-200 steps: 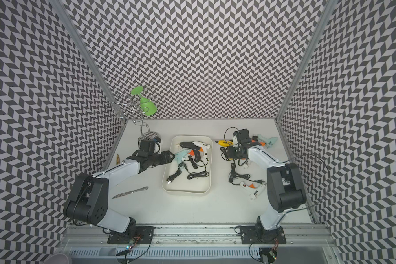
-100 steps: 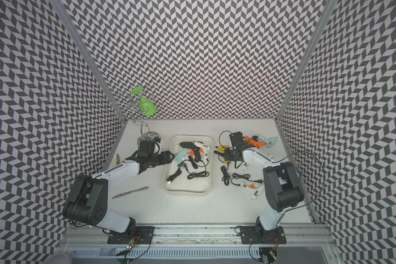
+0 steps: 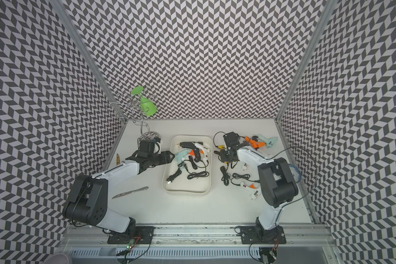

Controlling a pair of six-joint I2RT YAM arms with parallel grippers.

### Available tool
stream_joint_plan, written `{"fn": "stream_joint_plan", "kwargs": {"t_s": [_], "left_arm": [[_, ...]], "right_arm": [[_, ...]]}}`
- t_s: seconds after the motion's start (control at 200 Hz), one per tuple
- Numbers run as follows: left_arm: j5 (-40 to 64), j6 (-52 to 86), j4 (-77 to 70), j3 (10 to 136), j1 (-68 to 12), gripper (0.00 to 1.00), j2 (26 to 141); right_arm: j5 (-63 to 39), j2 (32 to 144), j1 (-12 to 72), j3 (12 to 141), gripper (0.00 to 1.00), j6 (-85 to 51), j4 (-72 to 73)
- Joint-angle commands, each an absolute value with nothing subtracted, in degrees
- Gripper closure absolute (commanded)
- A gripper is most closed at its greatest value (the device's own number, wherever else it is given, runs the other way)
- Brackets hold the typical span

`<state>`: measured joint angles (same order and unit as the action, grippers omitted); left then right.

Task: Put the hot melt glue gun into the storage box
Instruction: Pick up the hot melt adhesive gun from the center of the board.

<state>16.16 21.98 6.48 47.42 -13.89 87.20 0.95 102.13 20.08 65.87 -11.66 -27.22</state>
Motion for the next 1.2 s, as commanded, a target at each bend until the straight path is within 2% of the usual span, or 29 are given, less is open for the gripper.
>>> {"fn": "stream_joint_plan", "kwargs": {"t_s": [0.0, 0.22, 0.506, 0.701, 1.051, 1.196], "left_arm": [[16.13, 20.92, 6.2, 48.61, -14.15, 0.28, 87.06], [15.78, 20.31, 6.63, 48.44, -13.8, 0.28, 86.57], [15.83, 20.08, 7.08, 48.96, -13.62, 0.28, 86.58], [14.6, 20.3, 7.07, 49.04, -13.36, 0.28, 86.01], [14.22, 20.47, 6.19, 48.88, -12.83, 0.28, 84.75], [13.41, 20.91, 5.04, 48.44, -12.83, 0.28, 83.45]], "right_arm": [[5.88, 104.79, 20.19, 68.17, 0.48, -12.77, -28.41], [6.88, 105.28, 20.21, 67.3, 0.52, -13.03, -27.48], [5.87, 102.72, 20.34, 68.49, 0.79, -13.57, -27.54], [3.16, 94.45, 19.83, 69.05, 0.89, -14.93, -28.04], [-11.38, 84.92, 19.29, 73.53, 0.9, -16.56, -28.55], [-14.43, 82.46, 20.42, 76.29, 0.9, -17.04, -28.91]]}}
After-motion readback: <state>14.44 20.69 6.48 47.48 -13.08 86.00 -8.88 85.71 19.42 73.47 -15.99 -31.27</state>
